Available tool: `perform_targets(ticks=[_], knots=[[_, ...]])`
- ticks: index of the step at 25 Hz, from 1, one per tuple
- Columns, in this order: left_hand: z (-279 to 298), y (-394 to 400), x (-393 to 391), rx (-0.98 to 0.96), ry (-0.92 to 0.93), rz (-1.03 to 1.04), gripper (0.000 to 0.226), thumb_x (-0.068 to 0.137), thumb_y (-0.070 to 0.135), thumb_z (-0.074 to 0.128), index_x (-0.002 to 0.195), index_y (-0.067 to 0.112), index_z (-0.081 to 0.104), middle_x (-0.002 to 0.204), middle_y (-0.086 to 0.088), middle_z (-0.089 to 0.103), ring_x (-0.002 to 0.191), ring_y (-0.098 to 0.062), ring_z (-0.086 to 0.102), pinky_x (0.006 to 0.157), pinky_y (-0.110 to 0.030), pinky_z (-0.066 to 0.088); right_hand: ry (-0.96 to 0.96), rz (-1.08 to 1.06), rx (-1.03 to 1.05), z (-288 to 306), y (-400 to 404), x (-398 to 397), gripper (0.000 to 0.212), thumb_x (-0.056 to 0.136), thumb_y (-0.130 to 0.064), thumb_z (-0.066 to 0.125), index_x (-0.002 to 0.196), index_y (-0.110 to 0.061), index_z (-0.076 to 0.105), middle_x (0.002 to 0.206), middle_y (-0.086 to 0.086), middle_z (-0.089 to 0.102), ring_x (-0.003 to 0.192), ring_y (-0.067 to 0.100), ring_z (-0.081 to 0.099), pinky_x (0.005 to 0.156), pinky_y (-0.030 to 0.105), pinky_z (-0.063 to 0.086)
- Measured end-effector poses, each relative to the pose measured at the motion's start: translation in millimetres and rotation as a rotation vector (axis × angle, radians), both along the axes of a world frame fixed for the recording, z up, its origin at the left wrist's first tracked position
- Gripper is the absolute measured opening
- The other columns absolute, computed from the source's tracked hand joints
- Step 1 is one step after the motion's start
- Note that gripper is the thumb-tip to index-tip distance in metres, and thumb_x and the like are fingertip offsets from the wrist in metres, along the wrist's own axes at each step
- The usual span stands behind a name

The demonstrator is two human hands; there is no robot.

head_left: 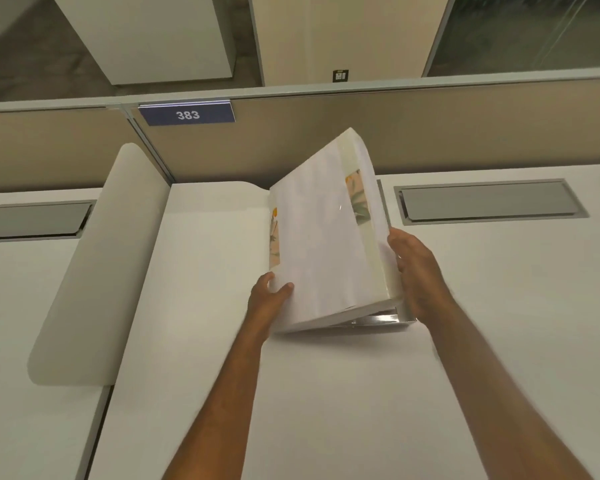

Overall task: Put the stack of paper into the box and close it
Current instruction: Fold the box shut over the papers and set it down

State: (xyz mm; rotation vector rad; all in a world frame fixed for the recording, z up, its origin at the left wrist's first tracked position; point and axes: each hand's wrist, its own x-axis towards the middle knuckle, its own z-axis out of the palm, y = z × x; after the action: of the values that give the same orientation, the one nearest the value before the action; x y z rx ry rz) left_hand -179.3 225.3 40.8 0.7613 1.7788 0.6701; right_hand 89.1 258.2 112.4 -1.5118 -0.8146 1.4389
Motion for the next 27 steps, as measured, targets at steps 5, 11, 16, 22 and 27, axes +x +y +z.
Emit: perform_targets(ticks=[5, 11, 16, 22, 27], knots=[[-21.5, 2.0, -2.1, -0.034, -0.087, 0.036, 0.051, 0.095, 0.031, 0.071, 0.139, 0.01, 0.06, 0.136, -0.009, 0.069, 0.12, -0.029, 0.067, 0.094, -0.038, 0.055, -0.173, 0.016, -0.107, -30.0, -6.2, 27.8, 0.056, 0.099, -0.044, 0.062, 0.148, -0.018, 0.055, 0.139, -0.001, 0.063, 0.116, 0.02, 0.064, 0.092, 0.034, 0.053], [-21.2, -6.6, 16.6, 0.081, -0.175, 0.11, 0.033, 0.101, 0.017, 0.062, 0.133, 0.025, 0.059, 0.13, -0.003, 0.07, 0.115, -0.021, 0.069, 0.096, -0.034, 0.056, -0.413, -0.025, -0.17, -71.0, -23.1, 34.0, 0.05, 0.105, -0.046, 0.048, 0.152, -0.029, 0.05, 0.155, -0.002, 0.052, 0.147, 0.028, 0.04, 0.123, 0.05, 0.037], [-29.9, -11.3, 20.3, 0.07, -0.187, 0.088, 0.057, 0.103, 0.008, 0.048, 0.156, 0.03, 0.046, 0.151, 0.001, 0.06, 0.139, -0.021, 0.057, 0.121, -0.046, 0.043, -0.451, -0.023, -0.195, -86.0, -30.6, 37.0, 0.047, 0.107, -0.045, 0.045, 0.149, -0.027, 0.054, 0.151, 0.0, 0.055, 0.142, 0.028, 0.046, 0.12, 0.05, 0.04], [-31.7, -12.3, 24.9, 0.086, -0.224, 0.099, 0.061, 0.105, 0.004, 0.043, 0.16, 0.03, 0.04, 0.156, 0.006, 0.055, 0.143, -0.018, 0.053, 0.125, -0.044, 0.038, -0.307, 0.003, -0.285, -82.6, -23.8, 48.5, 0.019, 0.105, -0.042, 0.051, 0.103, -0.031, 0.065, 0.124, -0.003, 0.065, 0.104, 0.015, 0.057, 0.08, 0.031, 0.045], [-33.2, -10.6, 27.4, 0.085, -0.203, 0.111, 0.06, 0.107, 0.006, 0.042, 0.161, 0.032, 0.037, 0.157, 0.005, 0.054, 0.141, -0.019, 0.054, 0.124, -0.043, 0.039, -0.323, 0.03, -0.3, -85.4, -19.0, 52.1, 0.038, 0.106, -0.044, 0.052, 0.132, -0.02, 0.064, 0.136, -0.002, 0.062, 0.119, 0.019, 0.057, 0.099, 0.035, 0.045]])
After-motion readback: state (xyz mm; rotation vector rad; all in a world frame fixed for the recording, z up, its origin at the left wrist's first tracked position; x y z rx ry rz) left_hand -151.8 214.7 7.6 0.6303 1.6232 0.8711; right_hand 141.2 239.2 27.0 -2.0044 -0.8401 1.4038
